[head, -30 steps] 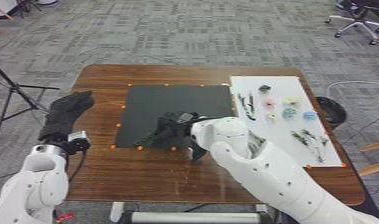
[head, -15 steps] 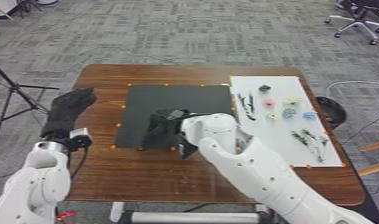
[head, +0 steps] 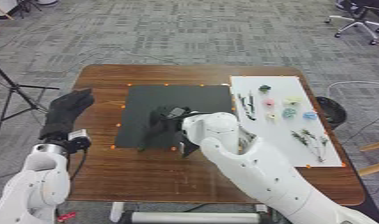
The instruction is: Arrange flowers
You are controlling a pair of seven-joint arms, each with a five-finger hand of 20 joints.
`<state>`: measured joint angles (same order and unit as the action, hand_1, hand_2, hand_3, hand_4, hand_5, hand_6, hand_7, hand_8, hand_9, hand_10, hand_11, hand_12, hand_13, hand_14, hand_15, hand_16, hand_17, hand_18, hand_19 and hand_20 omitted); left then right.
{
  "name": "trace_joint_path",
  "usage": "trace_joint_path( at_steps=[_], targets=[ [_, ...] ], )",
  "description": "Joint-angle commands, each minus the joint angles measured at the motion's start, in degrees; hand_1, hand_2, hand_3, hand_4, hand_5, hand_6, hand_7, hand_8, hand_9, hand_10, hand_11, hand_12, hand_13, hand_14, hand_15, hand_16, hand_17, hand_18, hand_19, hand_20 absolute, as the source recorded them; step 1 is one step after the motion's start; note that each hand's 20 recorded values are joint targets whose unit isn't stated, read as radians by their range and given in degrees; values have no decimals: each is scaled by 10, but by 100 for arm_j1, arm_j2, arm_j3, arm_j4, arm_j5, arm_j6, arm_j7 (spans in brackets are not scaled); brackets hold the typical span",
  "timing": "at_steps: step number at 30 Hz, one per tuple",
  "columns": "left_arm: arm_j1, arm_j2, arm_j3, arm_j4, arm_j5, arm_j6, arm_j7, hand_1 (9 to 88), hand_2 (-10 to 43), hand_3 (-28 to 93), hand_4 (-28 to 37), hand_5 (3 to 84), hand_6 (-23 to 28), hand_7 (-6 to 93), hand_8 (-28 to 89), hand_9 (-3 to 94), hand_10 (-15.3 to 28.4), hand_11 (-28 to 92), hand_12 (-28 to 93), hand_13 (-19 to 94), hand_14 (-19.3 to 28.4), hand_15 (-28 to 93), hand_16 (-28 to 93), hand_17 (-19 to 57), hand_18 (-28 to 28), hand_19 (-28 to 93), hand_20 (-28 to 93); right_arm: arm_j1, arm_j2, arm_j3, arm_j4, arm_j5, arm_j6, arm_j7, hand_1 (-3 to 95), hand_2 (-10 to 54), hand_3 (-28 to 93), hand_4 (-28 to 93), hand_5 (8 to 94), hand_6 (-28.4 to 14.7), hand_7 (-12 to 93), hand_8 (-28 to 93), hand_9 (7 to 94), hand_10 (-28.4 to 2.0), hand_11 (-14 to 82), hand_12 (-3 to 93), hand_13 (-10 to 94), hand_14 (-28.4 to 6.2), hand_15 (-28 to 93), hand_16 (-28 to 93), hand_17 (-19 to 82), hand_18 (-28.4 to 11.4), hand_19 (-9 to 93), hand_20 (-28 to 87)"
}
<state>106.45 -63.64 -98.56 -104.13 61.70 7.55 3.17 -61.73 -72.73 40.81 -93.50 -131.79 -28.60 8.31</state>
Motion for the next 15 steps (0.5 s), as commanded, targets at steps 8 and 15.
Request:
trace_joint_path(
  at_steps=[8,15],
  targets=[
    [401,145,-183,207,-45,1345,842,286,47,664,-215,520,51,204,-79,500,145,254,121,389,179,190,21,76,124,101,173,-942,2334,1452,-1934,393,2167,1263,289,-43,576,-84,595,-61,122,-41,664,-176,112,183,687,-143,480,270,307,-239,586,442],
    [511,62,-210,120,-26,1184,774,291,62,668,-224,524,48,212,-85,503,145,254,120,394,175,190,21,77,121,92,179,-1100,2551,1935,-1616,187,1947,1582,254,-95,516,-117,675,-60,138,-32,781,-168,224,230,764,-97,612,315,366,-258,731,511]
  ],
)
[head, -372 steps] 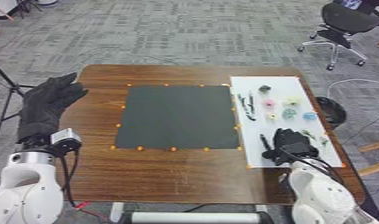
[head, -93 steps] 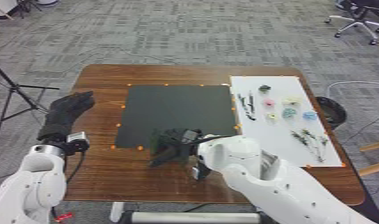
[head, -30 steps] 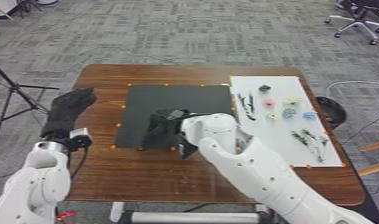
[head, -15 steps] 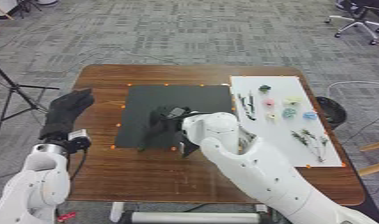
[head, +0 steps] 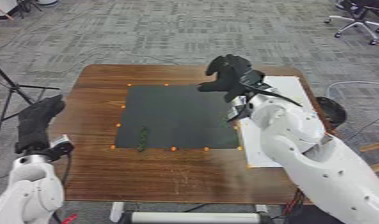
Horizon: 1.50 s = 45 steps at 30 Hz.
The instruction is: Arrange flowers
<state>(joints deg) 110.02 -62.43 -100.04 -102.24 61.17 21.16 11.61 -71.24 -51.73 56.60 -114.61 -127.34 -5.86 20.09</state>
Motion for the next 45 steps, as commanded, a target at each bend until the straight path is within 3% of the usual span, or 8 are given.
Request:
trace_joint_path(
  at_steps=[1,3,12,18,22,30,37,45],
  targets=[
    [169,-62,-59,-85,36,-205,-78,291,62,669,-224,523,47,213,-86,504,145,254,120,393,175,190,21,77,121,92,179,-109,425,364,608,-261,-342,427,238,-95,511,-123,691,-59,141,-30,791,-167,237,237,774,-90,630,321,376,-258,749,517],
    [101,-42,29,-101,95,-146,-126,290,61,670,-223,521,48,213,-86,503,145,253,120,391,174,189,22,75,123,92,180,-20,379,300,842,-330,-257,501,227,-95,505,-131,710,-56,150,-28,805,-159,262,247,786,-81,657,330,395,-255,776,526],
    [276,-105,-96,-313,136,-565,-245,286,53,667,-220,512,48,211,-85,496,144,250,122,383,175,188,24,69,126,94,180,159,25,132,1718,-1205,-837,755,271,-95,522,-112,772,-29,217,-25,855,-120,390,284,846,-50,724,349,487,-231,869,502],
    [342,-109,-130,-444,122,-603,-305,284,50,665,-217,509,49,208,-83,492,143,249,123,379,175,185,25,66,127,96,179,130,27,169,1838,-1184,-1363,769,251,-95,514,-112,793,-30,240,-22,870,-115,412,282,871,-35,712,346,522,-220,884,465],
    [432,-116,-236,-524,157,-662,-341,283,49,665,-217,508,49,206,-82,491,143,248,123,379,175,184,26,65,127,96,178,-108,407,344,1398,-1148,-1282,790,245,-95,512,-106,794,-30,242,-22,871,-115,411,281,873,-34,705,350,524,-219,886,451],
    [479,-124,-280,-537,76,-540,-399,282,47,663,-213,506,50,201,-80,490,143,247,123,377,176,184,27,64,127,97,177,-1683,1077,2041,-135,-655,-915,994,242,-95,513,-95,793,-31,237,-23,872,-117,401,276,875,-36,686,351,519,-219,879,440],
    [452,-130,-278,-534,91,-670,-353,282,46,663,-213,505,51,199,-79,488,143,247,123,375,177,183,27,63,127,97,176,-2918,1226,3041,-240,-630,-979,1064,247,-95,515,-89,791,-31,234,-21,871,-118,394,276,873,-38,683,353,516,-219,879,437],
    [413,-129,-280,-532,110,-750,-423,282,45,662,-213,504,52,198,-78,485,144,246,123,373,176,182,28,62,128,97,176,-4093,1104,3923,-271,-700,-994,1212,257,-95,521,-86,782,-31,233,-21,864,-123,385,276,865,-41,679,354,507,-220,873,439]
  ],
)
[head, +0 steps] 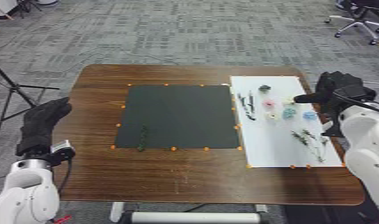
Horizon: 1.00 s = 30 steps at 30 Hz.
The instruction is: Arrange flowers
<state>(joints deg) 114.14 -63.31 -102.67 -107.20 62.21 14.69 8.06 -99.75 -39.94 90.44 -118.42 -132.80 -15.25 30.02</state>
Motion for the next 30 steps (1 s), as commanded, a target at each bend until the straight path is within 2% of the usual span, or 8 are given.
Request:
trace_joint_path(
  at_steps=[1,5,7,12,19,26,28,30],
  targets=[
    [16,-47,-25,-42,-6,-96,-55,282,45,662,-213,504,52,197,-78,485,144,246,124,373,176,182,28,62,128,97,176,-1320,-96,598,135,-173,-96,200,258,-95,521,-86,781,-31,233,-21,864,-122,385,277,864,-40,679,354,506,-221,872,440],
    [23,-67,-20,-56,-14,-106,-56,282,45,661,-212,503,52,197,-78,485,144,246,124,373,176,182,28,62,128,98,176,-1509,-171,695,259,-171,-226,272,258,-95,521,-85,780,-31,233,-21,863,-123,384,279,864,-40,677,353,501,-222,868,442],
    [1,-70,-7,-54,-19,-143,-68,282,45,661,-212,503,51,198,-77,485,144,245,123,373,177,182,28,62,128,98,175,-1484,-208,676,343,-69,-382,336,258,-95,521,-85,779,-31,233,-21,862,-124,383,279,862,-39,676,353,500,-222,867,443],
    [-22,-79,6,-63,-23,-215,-64,283,44,660,-211,502,52,197,-78,483,143,245,124,373,177,182,28,61,128,99,175,-1445,-254,563,530,-50,-385,389,255,-95,520,-88,776,-33,229,-21,857,-127,379,279,860,-41,672,353,494,-223,859,447],
    [-56,-82,31,-63,-42,-199,-93,283,44,659,-212,500,52,196,-77,480,143,244,124,371,177,181,28,61,129,99,175,-1338,-312,422,678,73,-358,454,256,-95,521,-91,777,-32,229,-21,859,-126,378,277,861,-40,670,351,496,-223,858,448],
    [-41,-115,16,-78,-106,-196,-82,283,44,659,-210,500,52,195,-76,478,142,245,124,371,176,180,28,61,129,99,175,-1267,-499,46,730,480,-516,606,341,-95,563,-82,781,-26,240,-22,868,-118,383,276,869,-39,670,344,502,-223,861,445],
    [-46,-122,13,-72,-87,-232,-99,283,44,658,-210,500,53,195,-76,477,143,244,124,371,176,180,28,61,129,98,174,-1206,-564,-98,755,690,-689,694,370,-95,575,-83,783,-23,243,-23,870,-115,385,276,872,-38,671,343,504,-221,862,444],
    [-35,-114,8,-77,-96,-234,-96,283,45,657,-211,500,53,195,-76,476,143,244,124,370,177,180,28,60,129,98,174,-1165,-600,-205,778,795,-711,717,414,-95,557,-88,780,-21,226,130,873,-111,385,278,874,-38,669,343,505,-221,864,438]
  ],
)
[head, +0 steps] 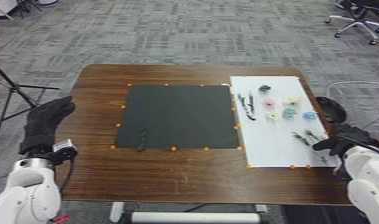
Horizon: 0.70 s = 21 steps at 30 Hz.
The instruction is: Arrange flowers
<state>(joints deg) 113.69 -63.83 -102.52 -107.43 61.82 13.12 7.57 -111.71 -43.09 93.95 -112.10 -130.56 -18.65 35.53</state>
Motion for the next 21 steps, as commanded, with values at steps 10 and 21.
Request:
trace_joint_path(
  at_steps=[10,21],
  targets=[
    [86,-61,-75,-88,-145,-68,-74,284,45,656,-210,498,53,195,-76,474,143,243,125,369,178,182,29,59,129,100,175,241,-176,-481,8,1113,-320,212,541,-23,504,-52,797,3,219,303,884,-104,401,283,885,-34,675,346,512,-222,869,432],
    [160,28,-132,-137,-147,-33,-179,283,46,656,-211,498,54,193,-75,475,143,244,125,368,178,183,29,58,129,101,174,197,-90,-192,-981,955,93,-24,532,-15,522,-37,802,4,234,308,899,-102,408,281,899,-27,680,347,525,-222,877,429]
  ],
)
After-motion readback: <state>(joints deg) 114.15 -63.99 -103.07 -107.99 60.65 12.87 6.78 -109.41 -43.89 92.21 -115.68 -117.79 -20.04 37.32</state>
